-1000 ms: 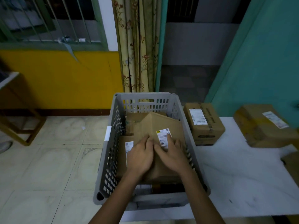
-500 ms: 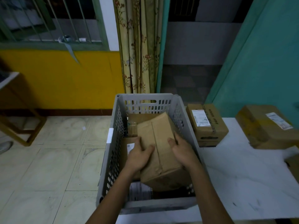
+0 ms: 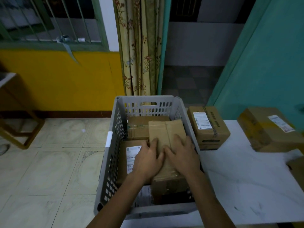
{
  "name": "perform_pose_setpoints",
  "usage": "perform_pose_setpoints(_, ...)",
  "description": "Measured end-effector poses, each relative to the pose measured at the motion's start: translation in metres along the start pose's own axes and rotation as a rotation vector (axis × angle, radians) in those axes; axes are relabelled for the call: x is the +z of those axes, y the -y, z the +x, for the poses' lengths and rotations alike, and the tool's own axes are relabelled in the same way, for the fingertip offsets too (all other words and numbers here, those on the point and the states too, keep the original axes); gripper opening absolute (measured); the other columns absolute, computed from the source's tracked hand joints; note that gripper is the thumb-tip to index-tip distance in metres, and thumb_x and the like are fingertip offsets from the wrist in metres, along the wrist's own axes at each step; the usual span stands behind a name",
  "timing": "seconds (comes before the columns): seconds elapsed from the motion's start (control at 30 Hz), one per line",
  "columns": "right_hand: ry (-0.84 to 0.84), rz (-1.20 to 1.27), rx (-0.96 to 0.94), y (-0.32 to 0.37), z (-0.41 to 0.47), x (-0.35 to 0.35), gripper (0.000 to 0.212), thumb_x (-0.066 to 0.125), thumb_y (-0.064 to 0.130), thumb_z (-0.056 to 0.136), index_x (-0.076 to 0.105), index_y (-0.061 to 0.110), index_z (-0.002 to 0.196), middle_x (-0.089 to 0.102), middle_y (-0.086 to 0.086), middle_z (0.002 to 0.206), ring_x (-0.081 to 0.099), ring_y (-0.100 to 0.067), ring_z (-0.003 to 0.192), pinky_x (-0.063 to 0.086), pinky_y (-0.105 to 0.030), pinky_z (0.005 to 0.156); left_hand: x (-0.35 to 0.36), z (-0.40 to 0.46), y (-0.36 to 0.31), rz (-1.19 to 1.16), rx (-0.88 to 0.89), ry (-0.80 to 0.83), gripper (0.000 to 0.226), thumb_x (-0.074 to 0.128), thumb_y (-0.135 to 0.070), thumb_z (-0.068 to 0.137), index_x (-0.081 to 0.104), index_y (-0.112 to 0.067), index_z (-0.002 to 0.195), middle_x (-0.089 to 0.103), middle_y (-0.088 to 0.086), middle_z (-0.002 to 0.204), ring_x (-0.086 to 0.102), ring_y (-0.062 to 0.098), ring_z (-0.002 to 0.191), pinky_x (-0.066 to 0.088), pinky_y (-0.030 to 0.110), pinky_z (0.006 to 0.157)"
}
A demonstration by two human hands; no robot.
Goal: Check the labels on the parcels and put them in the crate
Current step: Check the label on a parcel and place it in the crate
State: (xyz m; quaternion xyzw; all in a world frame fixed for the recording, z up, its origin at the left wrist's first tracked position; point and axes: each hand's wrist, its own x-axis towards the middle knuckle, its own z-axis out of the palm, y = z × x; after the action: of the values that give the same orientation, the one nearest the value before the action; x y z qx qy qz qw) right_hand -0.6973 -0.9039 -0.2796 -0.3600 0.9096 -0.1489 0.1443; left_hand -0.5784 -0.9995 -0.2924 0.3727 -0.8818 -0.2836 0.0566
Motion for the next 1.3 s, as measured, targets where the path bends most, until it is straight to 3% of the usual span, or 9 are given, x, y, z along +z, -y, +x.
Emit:
perform_pose_setpoints(0.1,0.059,-0.004,0.027,-0.009,0.002,0.003,0.066,0.037,0.063,0.1,0.025,0.027,0.154,0.013,-0.019,0.163,0.03,-0.036,0.143,0.041,-0.046,0.106,0.011,-0.001,-0.005,0.038,0.03,0.033,0.056,0.041,-0.048,0.103,0.033,-0.02,0.15,0.036,0.017,0.138,0.061,0.039,0.102,0.054,0.043,0.084)
perform_pose_setpoints(0.17,0.008,-0.023,0.013,-0.009,0.004,0.005,0.06,0.038,0.061,0.1,0.035,0.024,0.147,0.025,-0.021,0.156,0.038,-0.036,0.136,0.044,-0.044,0.1,0.011,0.004,-0.007,0.004,0.022,0.021,0.051,0.042,-0.042,0.104,0.032,-0.018,0.149,0.037,0.017,0.134,0.062,0.04,0.095,0.054,0.046,0.081)
perform_pose_setpoints(0.3,-0.044,-0.018,-0.009,-0.008,0.011,-0.001,0.056,0.047,0.059,0.099,0.044,0.023,0.142,0.036,-0.019,0.148,0.046,-0.035,0.128,0.048,-0.042,0.097,0.005,0.008,-0.004,-0.049,0.018,-0.002,0.051,0.043,-0.034,0.105,0.034,-0.017,0.153,0.037,0.016,0.136,0.061,0.041,0.102,0.052,0.043,0.089)
perform_pose_setpoints(0.43,-0.08,-0.016,-0.056,-0.011,0.011,-0.001,0.051,0.049,0.058,0.098,0.055,0.022,0.134,0.038,-0.017,0.15,0.05,-0.033,0.126,0.049,-0.04,0.097,0.012,0.002,-0.006,-0.058,0.024,-0.052,0.044,0.043,-0.037,0.105,0.043,-0.018,0.144,0.039,0.014,0.129,0.06,0.036,0.101,0.051,0.039,0.085)
perform_pose_setpoints(0.5,-0.08,-0.022,-0.063,-0.01,0.012,-0.001,0.05,0.05,0.056,0.099,0.057,0.02,0.134,0.039,-0.018,0.149,0.051,-0.033,0.125,0.049,-0.04,0.098,0.012,0.008,-0.006,-0.045,0.012,-0.042,0.041,0.043,-0.038,0.105,0.044,-0.017,0.141,0.039,0.015,0.127,0.059,0.039,0.1,0.051,0.042,0.083)
perform_pose_setpoints(0.63,-0.129,0.044,-0.148,-0.01,0.019,-0.007,0.044,0.06,0.047,0.096,0.064,0.015,0.126,0.055,-0.01,0.139,0.054,-0.028,0.121,0.049,-0.041,0.1,0.008,0.013,-0.008,-0.074,0.007,-0.04,0.044,0.045,-0.036,0.104,0.045,-0.018,0.144,0.04,0.016,0.129,0.057,0.043,0.11,0.051,0.046,0.094)
perform_pose_setpoints(0.97,-0.233,0.113,-0.185,-0.013,0.01,-0.011,0.039,0.069,0.042,0.092,0.071,0.017,0.121,0.06,-0.001,0.129,0.057,-0.021,0.117,0.049,-0.034,0.096,0.009,-0.004,-0.005,-0.245,0.041,-0.186,0.04,0.058,-0.034,0.099,0.058,-0.021,0.137,0.043,0.007,0.123,0.057,0.026,0.103,0.048,0.031,0.091)
perform_pose_setpoints(1.13,-0.301,0.059,-0.213,-0.021,0.001,0.003,0.032,0.069,0.038,0.092,0.073,0.014,0.112,0.061,-0.007,0.123,0.055,-0.025,0.118,0.051,-0.044,0.099,0.016,-0.008,-0.004,-0.136,0.091,-0.118,0.048,0.056,-0.043,0.099,0.051,-0.023,0.142,0.036,0.008,0.128,0.059,0.03,0.101,0.054,0.039,0.089)
perform_pose_setpoints(1.3,-0.297,-0.096,-0.249,-0.012,0.006,0.009,0.032,0.057,0.039,0.095,0.068,0.012,0.11,0.059,-0.015,0.119,0.051,-0.037,0.12,0.041,-0.051,0.11,0.012,0.0,-0.006,-0.005,0.114,-0.051,0.052,0.043,-0.046,0.105,0.034,-0.02,0.149,0.033,0.013,0.132,0.058,0.037,0.103,0.055,0.044,0.083)
